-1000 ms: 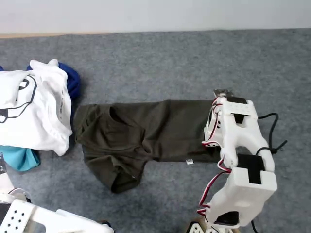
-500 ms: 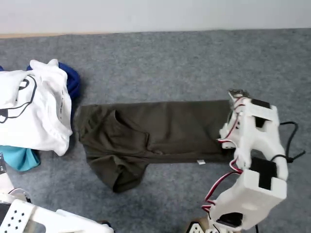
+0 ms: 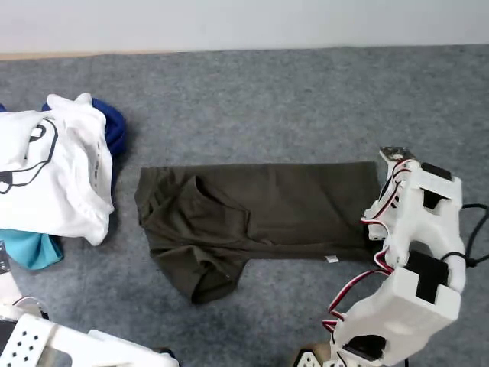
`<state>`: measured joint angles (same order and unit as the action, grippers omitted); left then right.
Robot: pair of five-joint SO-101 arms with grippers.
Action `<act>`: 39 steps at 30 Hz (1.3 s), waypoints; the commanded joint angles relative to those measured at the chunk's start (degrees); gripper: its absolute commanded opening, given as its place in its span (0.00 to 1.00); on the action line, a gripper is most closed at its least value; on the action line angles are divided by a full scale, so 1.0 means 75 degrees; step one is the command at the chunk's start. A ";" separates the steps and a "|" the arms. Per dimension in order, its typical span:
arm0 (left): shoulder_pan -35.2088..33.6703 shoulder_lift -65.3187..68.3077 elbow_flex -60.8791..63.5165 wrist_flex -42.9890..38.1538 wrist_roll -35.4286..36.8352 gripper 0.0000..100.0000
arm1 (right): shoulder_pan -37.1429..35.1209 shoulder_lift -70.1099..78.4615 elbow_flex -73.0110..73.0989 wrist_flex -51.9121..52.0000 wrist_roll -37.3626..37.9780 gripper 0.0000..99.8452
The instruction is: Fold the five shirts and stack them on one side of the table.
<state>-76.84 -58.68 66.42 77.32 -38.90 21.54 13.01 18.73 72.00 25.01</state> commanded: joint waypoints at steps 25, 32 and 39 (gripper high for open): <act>-0.0035 -0.0105 -0.0064 -0.0117 -0.0035 0.10 | -0.4894 -0.3909 -0.0399 0.2643 0.0352 0.16; -0.0621 -0.0105 -0.0053 -0.0293 -0.0023 0.10 | -0.6875 -0.3897 -0.0387 0.2526 0.0399 0.03; -0.1020 -0.0105 -0.0018 -0.0879 -0.0023 0.10 | -0.8973 -0.3897 -0.0375 0.2374 0.0516 0.21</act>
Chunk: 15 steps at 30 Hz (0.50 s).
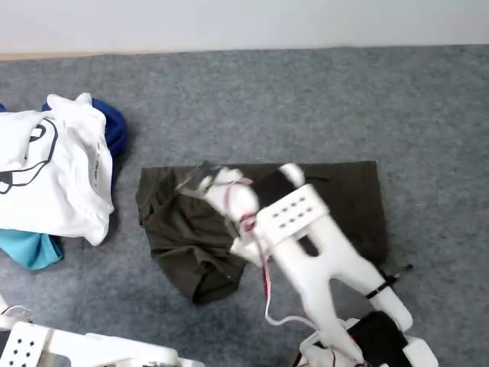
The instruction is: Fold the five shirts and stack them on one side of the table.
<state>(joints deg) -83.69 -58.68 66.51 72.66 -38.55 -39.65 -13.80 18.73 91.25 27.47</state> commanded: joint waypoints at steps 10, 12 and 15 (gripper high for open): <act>-0.0094 -0.0105 -0.0029 -0.0258 -0.0094 0.10 | -0.2210 -0.0322 0.0879 -0.2081 0.1254 0.23; -0.0070 -0.0105 -0.0029 -0.0258 -0.0094 0.10 | -0.2421 -0.0322 0.1020 -0.2327 0.1254 0.23; -0.0070 -0.0105 -0.0018 -0.0258 -0.0094 0.10 | -0.2690 -0.0264 0.1055 -0.2526 0.1254 0.23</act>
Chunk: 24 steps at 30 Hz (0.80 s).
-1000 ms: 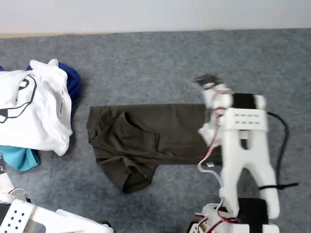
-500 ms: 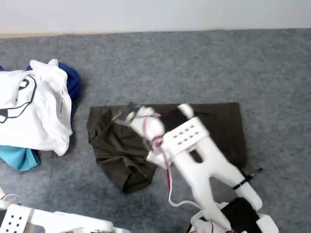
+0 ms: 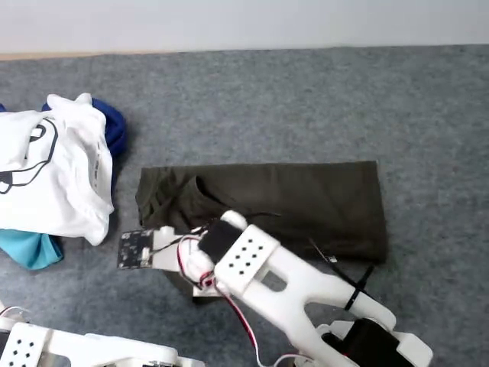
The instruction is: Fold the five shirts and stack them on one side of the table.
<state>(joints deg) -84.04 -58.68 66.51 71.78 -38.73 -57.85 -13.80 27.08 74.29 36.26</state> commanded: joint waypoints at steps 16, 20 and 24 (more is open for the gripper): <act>0.0012 -0.0082 -0.0006 -0.0164 -0.0082 0.10 | -0.0779 0.2092 -0.1418 -0.0651 0.0094 0.23; 0.0012 -0.0094 0.0264 -0.0692 -0.0082 0.10 | -0.0615 0.3030 -0.1969 -0.0651 0.0094 0.23; 0.0012 -0.0094 0.0463 -0.0996 -0.0082 0.10 | -0.0346 0.3933 -0.2555 -0.0651 0.0094 0.23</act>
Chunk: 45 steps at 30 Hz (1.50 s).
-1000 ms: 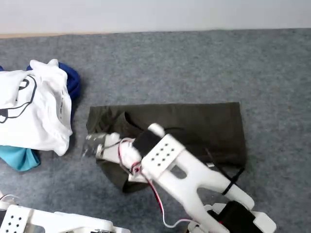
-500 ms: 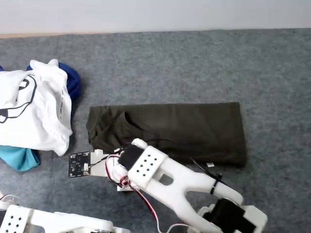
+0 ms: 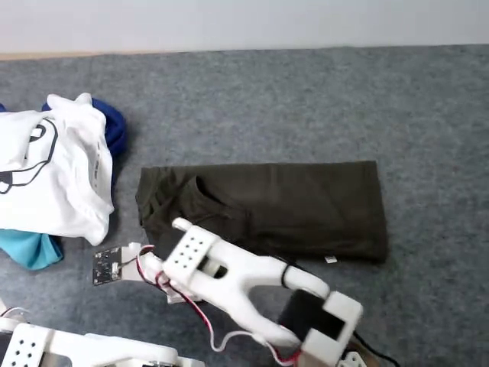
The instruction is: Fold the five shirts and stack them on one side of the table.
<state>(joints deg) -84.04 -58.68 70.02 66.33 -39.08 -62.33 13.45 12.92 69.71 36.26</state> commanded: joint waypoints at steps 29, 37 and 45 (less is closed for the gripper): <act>0.0586 -0.0094 0.0006 -0.0270 -0.0035 0.10 | 0.1401 0.1225 -0.4442 0.1881 0.0094 0.01; 0.0586 -0.0094 0.0018 -0.0270 -0.0035 0.10 | 0.1506 0.1178 -0.4442 0.2198 0.0094 0.02; 0.0598 -0.0070 0.0064 -0.0270 -0.0035 0.10 | 0.0580 0.1166 -0.4407 0.3686 -0.0434 0.10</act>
<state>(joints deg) -79.91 -58.68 70.73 65.45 -39.08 -55.91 23.12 -17.49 95.82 35.91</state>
